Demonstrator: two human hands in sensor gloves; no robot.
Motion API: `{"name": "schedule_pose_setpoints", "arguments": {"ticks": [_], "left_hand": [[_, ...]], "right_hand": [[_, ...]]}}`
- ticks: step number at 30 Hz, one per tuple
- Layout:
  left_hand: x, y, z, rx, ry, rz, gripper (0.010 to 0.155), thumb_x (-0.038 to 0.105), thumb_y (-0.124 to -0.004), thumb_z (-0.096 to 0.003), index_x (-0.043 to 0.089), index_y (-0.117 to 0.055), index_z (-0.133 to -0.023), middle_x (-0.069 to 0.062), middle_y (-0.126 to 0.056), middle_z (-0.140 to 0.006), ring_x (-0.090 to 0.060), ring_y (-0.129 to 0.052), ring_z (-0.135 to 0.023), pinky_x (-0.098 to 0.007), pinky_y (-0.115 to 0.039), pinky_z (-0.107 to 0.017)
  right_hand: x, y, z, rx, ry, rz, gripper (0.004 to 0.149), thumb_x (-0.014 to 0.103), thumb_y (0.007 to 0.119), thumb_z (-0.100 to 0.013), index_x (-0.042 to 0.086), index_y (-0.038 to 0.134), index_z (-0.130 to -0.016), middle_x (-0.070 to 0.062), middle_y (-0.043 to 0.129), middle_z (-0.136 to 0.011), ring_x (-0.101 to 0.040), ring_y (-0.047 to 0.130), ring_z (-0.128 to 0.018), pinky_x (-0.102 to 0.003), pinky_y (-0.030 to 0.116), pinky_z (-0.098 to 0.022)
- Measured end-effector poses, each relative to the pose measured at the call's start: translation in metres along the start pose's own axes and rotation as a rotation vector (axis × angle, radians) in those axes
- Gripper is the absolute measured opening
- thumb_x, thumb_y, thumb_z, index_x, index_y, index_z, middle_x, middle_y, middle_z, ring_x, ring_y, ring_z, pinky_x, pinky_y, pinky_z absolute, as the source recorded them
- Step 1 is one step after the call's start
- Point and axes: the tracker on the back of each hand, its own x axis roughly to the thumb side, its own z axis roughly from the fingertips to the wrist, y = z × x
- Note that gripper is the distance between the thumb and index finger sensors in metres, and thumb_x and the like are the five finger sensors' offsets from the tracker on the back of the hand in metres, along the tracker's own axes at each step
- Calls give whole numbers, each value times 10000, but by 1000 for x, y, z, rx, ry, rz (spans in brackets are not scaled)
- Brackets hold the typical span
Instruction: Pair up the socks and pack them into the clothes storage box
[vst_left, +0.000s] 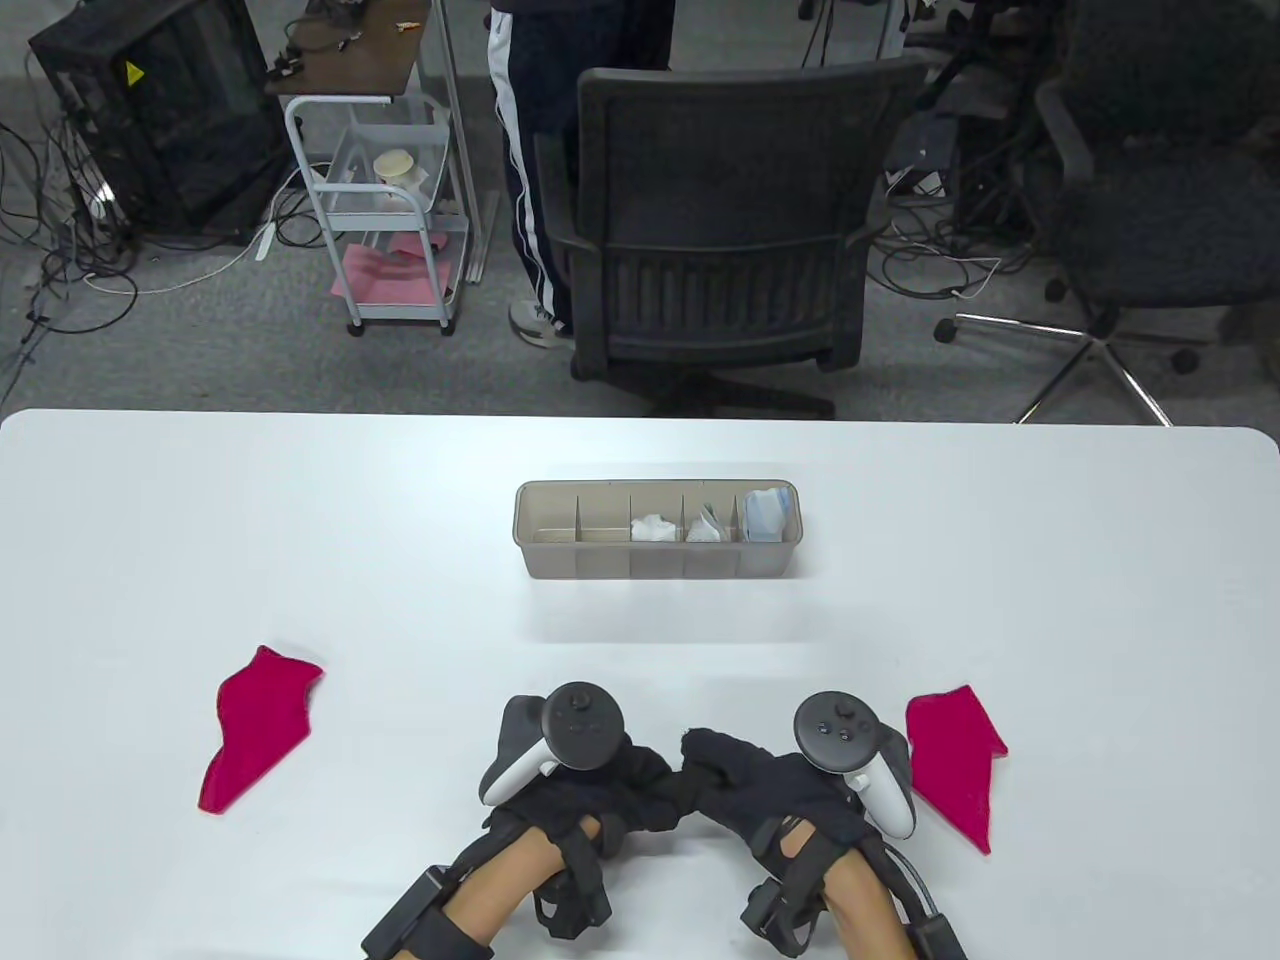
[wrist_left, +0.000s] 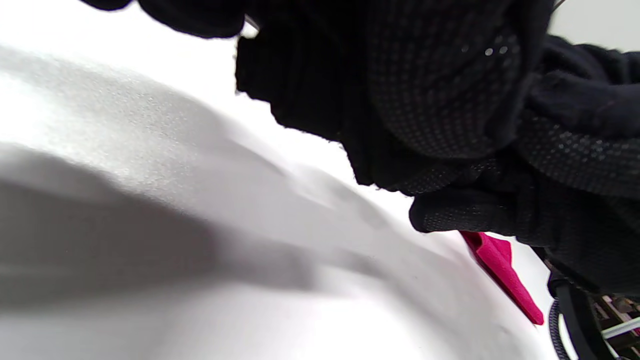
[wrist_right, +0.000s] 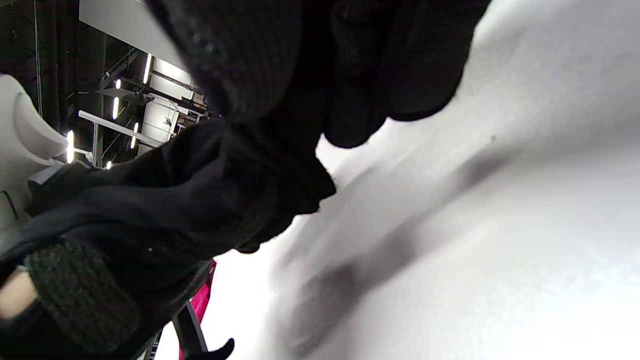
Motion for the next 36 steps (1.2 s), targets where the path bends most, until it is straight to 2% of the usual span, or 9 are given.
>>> {"name": "schedule_pose_setpoints", "arguments": {"ticks": [3, 8, 11, 15, 18, 20, 24, 30, 36], "left_hand": [[8, -1, 2, -11, -37, -49, 631, 427, -898, -358, 85, -881, -889, -94, -737, -597, -371, -706, -536, -641, -542, -487], [7, 1, 2, -9, -72, -83, 720, 448, -897, -356, -57, -884, -869, -86, -758, -570, -359, -729, -512, -634, -568, -472], [4, 3, 3, 48, -49, -79, 712, 468, -890, -358, -21, -884, -874, -77, -760, -571, -354, -735, -507, -629, -574, -469], [7, 18, 16, 330, 48, -44, 732, 431, -865, -387, 157, -635, -1026, -127, -698, -806, -386, -691, -607, -639, -536, -505], [21, 29, 30, 477, -20, -158, 620, 386, -859, -413, 52, -746, -922, -100, -743, -710, -366, -713, -552, -629, -559, -477], [29, 27, 32, 455, -93, -212, 592, 410, -863, -406, -22, -873, -810, -89, -826, -604, -368, -767, -490, -631, -595, -447], [36, 13, 28, 412, -88, -327, 675, 473, -861, -384, 64, -816, -919, -135, -827, -680, -397, -763, -523, -646, -583, -461], [40, 9, 28, 457, -84, -357, 615, 416, -850, -404, 80, -816, -917, -135, -839, -667, -387, -775, -509, -641, -600, -452], [30, 14, 28, 472, -91, -222, 565, 266, -857, -424, -140, -813, -816, -72, -853, -594, -353, -793, -466, -618, -625, -432]], "right_hand": [[4, 8, 0, 42, -14, 63, 673, 329, 896, -379, 264, 604, -981, -69, 751, -1031, -222, 901, -829, -399, 796, -616], [5, 15, -3, 32, -24, 17, 606, 325, 803, -420, 221, 608, -984, -141, 748, -1033, -279, 913, -826, -420, 818, -591], [9, 11, -3, -69, -35, 35, 571, 302, 824, -403, 213, 688, -950, -148, 837, -979, -279, 991, -758, -401, 880, -533], [7, -2, 3, -358, 25, -40, 528, 361, 898, -351, 244, 821, -861, -108, 985, -841, -200, 1110, -595, -323, 968, -417], [0, -5, 4, -363, 67, -171, 521, 362, 904, -350, 237, 822, -848, -114, 984, -826, -204, 1111, -581, -325, 968, -404], [-1, -6, 4, -370, 70, -163, 520, 365, 901, -351, 227, 817, -845, -120, 981, -819, -206, 1111, -573, -326, 967, -400], [-1, -4, 6, -361, 55, -212, 526, 365, 899, -352, 205, 801, -843, -132, 971, -813, -206, 1110, -567, -329, 966, -398], [0, 1, 6, -318, 28, -278, 530, 346, 905, -355, 181, 785, -844, -147, 952, -818, -218, 1104, -574, -343, 960, -412], [-2, 4, 4, -291, 17, -327, 514, 355, 914, -375, 230, 772, -854, -120, 921, -863, -224, 1075, -633, -364, 935, -456]]}}
